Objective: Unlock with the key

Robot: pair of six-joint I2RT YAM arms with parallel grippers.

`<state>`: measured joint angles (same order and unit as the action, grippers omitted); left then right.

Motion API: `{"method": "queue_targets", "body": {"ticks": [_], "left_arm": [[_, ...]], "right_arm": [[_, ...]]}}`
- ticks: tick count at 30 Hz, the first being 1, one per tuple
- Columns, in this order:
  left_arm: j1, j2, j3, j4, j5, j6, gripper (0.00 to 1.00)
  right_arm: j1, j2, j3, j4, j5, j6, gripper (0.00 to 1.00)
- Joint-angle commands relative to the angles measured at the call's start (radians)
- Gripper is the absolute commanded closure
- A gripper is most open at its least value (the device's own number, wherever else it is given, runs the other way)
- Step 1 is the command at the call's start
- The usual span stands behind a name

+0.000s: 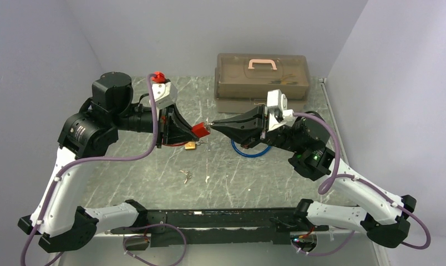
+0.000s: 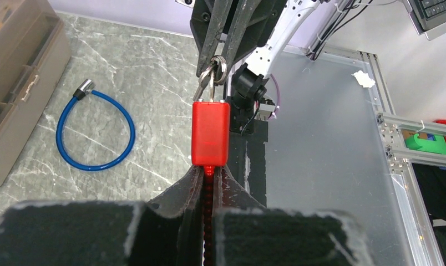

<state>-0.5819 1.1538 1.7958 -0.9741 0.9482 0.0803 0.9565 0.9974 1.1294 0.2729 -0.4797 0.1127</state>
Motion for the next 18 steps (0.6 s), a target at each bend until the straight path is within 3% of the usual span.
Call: {"method": "queue_targets", "body": {"ticks": [1,15,18], "left_arm": [[-0.011,0.010,0.077,0.277,0.091,-0.020,1.00],[-0.008,0.015,0.135,0.288,0.095,-0.028,1.00],[-0.008,0.012,0.137,0.279,0.099,-0.011,0.90]], "right_arm": [[0.074,0.132,-0.017,-0.324,-0.069,-0.013,1.00],[0.107,0.180,-0.053,-0.433,-0.012,-0.029,1.00],[0.107,0.187,-0.054,-0.438,-0.009,-0.022,1.00]]}}
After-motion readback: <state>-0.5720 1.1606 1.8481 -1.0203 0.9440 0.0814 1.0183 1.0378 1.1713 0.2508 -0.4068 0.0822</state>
